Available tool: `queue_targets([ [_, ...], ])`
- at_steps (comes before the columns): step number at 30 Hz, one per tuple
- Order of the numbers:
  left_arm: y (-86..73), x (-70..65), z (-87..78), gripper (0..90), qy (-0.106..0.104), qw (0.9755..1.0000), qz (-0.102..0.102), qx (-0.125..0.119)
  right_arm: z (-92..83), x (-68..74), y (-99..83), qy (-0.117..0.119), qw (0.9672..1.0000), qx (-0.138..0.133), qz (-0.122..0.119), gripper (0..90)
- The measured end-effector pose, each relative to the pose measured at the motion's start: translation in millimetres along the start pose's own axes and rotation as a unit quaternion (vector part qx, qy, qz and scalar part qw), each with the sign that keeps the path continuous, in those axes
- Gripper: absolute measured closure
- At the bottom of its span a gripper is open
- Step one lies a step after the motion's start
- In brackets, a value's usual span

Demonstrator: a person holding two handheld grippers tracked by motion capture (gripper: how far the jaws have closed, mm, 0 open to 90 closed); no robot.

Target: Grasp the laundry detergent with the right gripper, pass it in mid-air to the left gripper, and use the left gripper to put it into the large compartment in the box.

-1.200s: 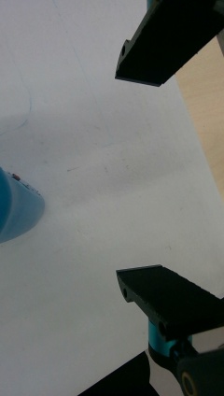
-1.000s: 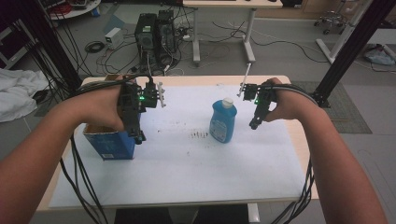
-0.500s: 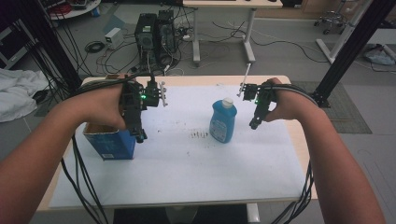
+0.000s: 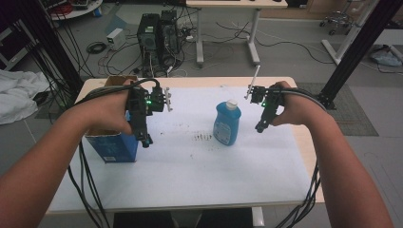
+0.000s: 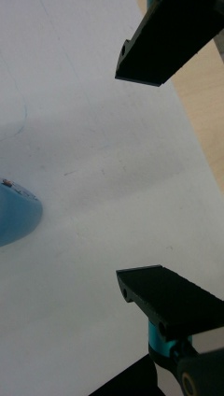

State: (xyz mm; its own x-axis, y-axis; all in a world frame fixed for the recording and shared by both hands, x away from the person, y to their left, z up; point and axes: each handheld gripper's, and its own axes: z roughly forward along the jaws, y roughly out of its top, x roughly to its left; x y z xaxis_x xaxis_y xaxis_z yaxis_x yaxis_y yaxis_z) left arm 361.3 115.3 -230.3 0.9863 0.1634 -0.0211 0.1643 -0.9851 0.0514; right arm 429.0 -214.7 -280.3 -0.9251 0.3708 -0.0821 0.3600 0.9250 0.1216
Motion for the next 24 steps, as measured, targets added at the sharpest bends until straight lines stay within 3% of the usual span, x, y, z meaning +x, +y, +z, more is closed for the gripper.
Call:
queue_targets([
  [13,-2.4,-9.8,9.6,3.4,-0.004,1.0000,0.007,-0.001,5.0,11.0,-9.5,0.009,0.9982,-0.057,0.013,4.1],
  [24,-3.7,-13.5,11.0,3.4,-0.005,0.9999,0.011,-0.004,27.3,18.9,-20.3,0.025,0.9903,-0.127,0.049,4.0],
])
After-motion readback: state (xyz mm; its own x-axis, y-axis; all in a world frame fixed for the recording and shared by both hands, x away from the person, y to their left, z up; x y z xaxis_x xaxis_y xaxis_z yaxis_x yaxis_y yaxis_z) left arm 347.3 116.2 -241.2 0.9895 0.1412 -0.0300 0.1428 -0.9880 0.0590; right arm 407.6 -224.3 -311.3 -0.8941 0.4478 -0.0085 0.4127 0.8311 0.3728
